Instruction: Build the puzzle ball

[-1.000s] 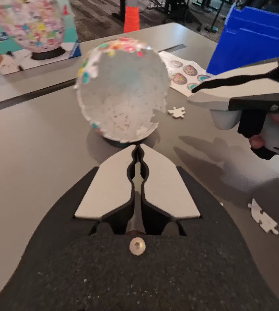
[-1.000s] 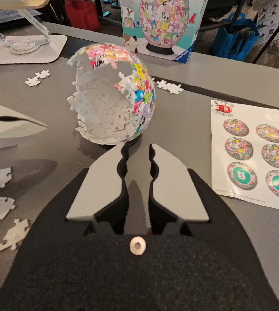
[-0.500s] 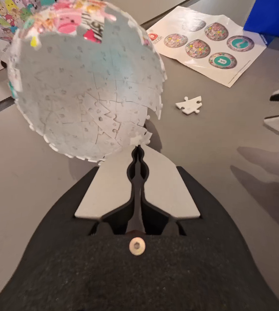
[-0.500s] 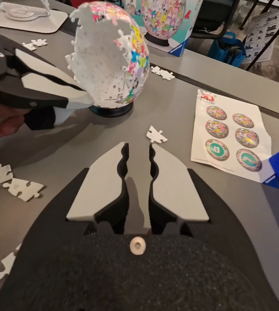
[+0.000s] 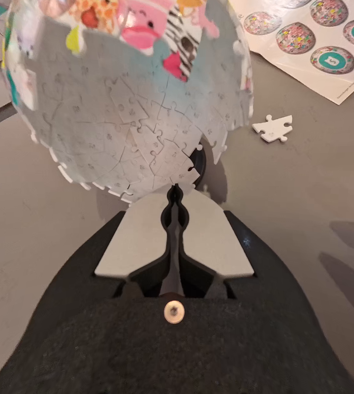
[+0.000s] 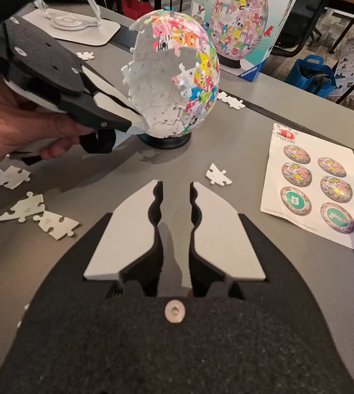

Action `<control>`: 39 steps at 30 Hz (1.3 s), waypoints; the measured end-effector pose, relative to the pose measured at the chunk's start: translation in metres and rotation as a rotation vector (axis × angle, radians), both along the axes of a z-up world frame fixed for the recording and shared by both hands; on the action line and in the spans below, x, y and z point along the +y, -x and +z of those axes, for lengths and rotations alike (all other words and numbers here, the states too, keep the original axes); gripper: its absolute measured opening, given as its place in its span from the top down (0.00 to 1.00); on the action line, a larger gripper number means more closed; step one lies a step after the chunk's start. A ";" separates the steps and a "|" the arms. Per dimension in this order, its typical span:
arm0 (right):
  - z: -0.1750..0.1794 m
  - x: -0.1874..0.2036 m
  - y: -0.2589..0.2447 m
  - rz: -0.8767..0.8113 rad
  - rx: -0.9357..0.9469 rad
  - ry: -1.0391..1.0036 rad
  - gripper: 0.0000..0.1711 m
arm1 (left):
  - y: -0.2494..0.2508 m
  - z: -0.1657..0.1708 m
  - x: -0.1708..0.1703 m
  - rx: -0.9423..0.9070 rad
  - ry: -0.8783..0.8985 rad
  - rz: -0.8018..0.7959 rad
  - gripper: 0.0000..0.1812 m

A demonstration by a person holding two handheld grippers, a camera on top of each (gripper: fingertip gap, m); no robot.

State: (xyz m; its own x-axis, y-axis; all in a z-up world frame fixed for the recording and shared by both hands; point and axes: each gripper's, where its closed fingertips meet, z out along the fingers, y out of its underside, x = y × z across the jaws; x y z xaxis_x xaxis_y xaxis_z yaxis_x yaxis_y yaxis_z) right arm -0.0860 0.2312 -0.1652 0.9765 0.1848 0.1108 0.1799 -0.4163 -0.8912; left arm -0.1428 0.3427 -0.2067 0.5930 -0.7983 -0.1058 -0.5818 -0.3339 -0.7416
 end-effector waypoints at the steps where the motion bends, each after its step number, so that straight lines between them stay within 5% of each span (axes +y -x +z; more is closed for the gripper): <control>1: 0.000 -0.001 -0.001 -0.001 0.002 0.000 0.86 | 0.000 0.000 0.001 0.002 0.001 0.005 1.00; 4: 0.001 -0.003 -0.003 -0.005 0.016 -0.002 0.86 | -0.002 0.003 0.001 -0.022 0.000 0.020 1.00; 10: 0.004 -0.004 -0.006 -0.012 0.068 -0.010 0.86 | -0.016 0.019 0.002 -0.102 -0.015 0.075 0.78; 26: 0.004 -0.007 0.001 0.015 0.105 -0.004 0.86 | -0.022 0.006 0.045 -0.022 0.069 0.307 0.79; 39: 0.006 -0.008 0.001 0.022 0.120 -0.004 0.86 | -0.037 0.006 0.053 0.060 0.030 0.210 0.79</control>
